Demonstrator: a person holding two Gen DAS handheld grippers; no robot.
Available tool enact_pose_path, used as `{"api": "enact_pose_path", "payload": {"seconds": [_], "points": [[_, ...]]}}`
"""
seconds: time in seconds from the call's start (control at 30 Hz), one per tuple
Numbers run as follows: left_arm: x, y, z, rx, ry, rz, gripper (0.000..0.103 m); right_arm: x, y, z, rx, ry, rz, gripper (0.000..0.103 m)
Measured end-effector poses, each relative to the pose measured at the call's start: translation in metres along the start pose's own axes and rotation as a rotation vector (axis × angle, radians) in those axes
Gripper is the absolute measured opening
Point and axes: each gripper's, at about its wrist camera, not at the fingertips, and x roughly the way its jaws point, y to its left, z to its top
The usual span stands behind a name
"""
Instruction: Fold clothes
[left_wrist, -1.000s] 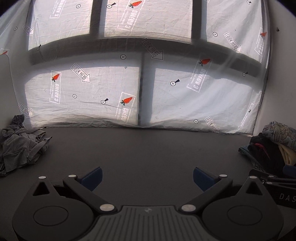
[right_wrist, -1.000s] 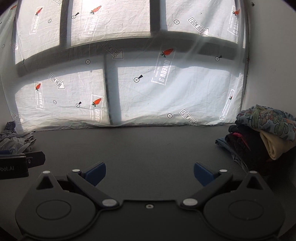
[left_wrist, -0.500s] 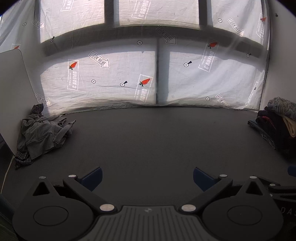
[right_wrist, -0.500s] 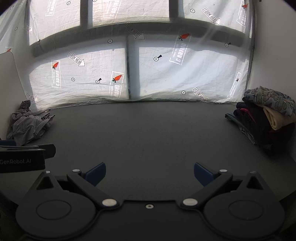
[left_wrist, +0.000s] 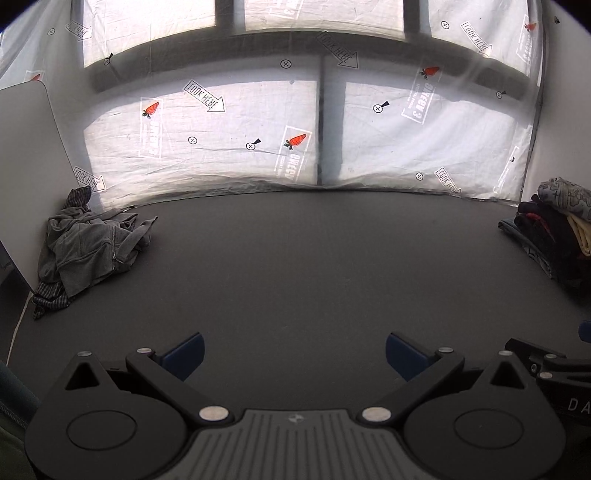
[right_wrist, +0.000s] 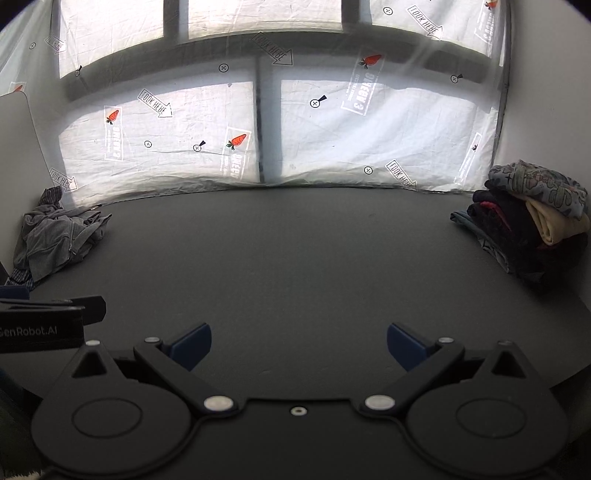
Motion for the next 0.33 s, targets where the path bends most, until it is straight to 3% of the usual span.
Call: {"api": "enact_pose_path", "payload": {"seconds": [0.33], "points": [[0.0015, 0.0016, 0.0015, 0.013, -0.007, -0.002, 0.103, 0.0018, 0.0018, 0.0026, -0.019, 0.000, -0.001, 0.103]]}}
